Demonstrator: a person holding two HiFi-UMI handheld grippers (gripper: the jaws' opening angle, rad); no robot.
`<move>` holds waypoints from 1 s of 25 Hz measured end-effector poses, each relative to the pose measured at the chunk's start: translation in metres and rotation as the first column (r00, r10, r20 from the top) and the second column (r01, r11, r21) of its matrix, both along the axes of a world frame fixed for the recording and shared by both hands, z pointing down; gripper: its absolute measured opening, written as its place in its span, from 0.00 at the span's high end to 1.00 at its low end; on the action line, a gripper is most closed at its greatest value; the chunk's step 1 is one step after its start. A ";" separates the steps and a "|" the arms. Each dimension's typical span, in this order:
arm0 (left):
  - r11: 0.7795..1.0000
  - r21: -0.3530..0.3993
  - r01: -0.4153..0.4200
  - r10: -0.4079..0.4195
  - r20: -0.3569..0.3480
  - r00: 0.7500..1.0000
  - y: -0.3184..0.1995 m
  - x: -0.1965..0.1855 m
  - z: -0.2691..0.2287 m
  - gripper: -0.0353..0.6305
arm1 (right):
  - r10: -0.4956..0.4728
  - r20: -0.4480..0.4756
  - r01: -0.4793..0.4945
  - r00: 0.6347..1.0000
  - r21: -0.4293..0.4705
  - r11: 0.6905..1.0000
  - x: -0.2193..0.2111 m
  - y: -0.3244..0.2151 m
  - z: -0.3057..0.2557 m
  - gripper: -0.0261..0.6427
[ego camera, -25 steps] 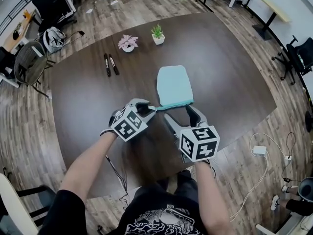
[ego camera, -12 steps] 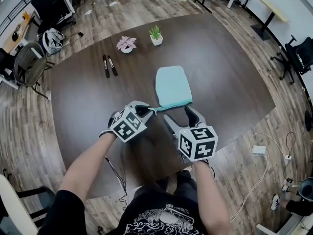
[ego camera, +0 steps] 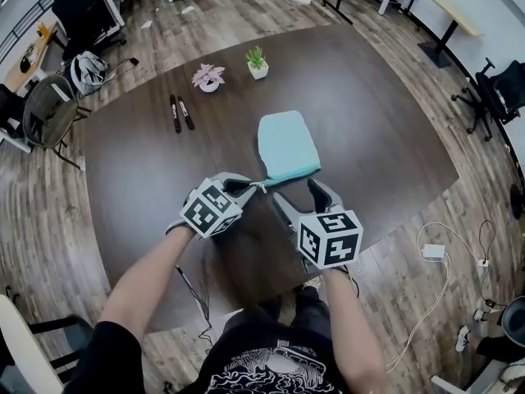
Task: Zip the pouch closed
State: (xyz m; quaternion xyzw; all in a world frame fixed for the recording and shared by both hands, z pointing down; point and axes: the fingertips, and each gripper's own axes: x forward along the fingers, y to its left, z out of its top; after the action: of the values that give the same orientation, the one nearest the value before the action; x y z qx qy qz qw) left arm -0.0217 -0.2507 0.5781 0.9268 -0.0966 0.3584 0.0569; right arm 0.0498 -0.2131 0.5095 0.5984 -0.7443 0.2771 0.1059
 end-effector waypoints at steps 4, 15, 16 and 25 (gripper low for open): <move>0.999 -0.043 0.024 -0.025 -0.025 0.999 0.004 0.004 -0.007 0.91 | -0.005 -0.001 0.005 1.000 0.002 1.000 0.004 0.002 -0.003 0.45; 0.981 -0.168 0.092 -0.116 -0.140 0.983 0.017 0.035 -0.039 0.92 | -0.032 0.011 0.032 0.999 0.009 0.999 0.021 0.007 -0.009 0.50; 0.980 -0.175 0.098 -0.124 -0.147 0.981 0.019 0.038 -0.041 0.92 | -0.036 0.014 0.036 0.999 0.011 0.999 0.024 0.008 -0.009 0.50; 0.950 -0.276 0.146 -0.212 -0.227 0.951 0.033 0.057 -0.065 0.92 | -0.087 0.075 0.086 0.993 0.017 0.996 0.038 0.010 -0.005 0.59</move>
State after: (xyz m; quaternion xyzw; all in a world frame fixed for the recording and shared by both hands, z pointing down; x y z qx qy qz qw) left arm 0.0353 -0.2174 0.5129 0.9371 -0.1258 0.2397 0.2205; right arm 0.0880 -0.2032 0.5049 0.5555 -0.7747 0.2897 0.0853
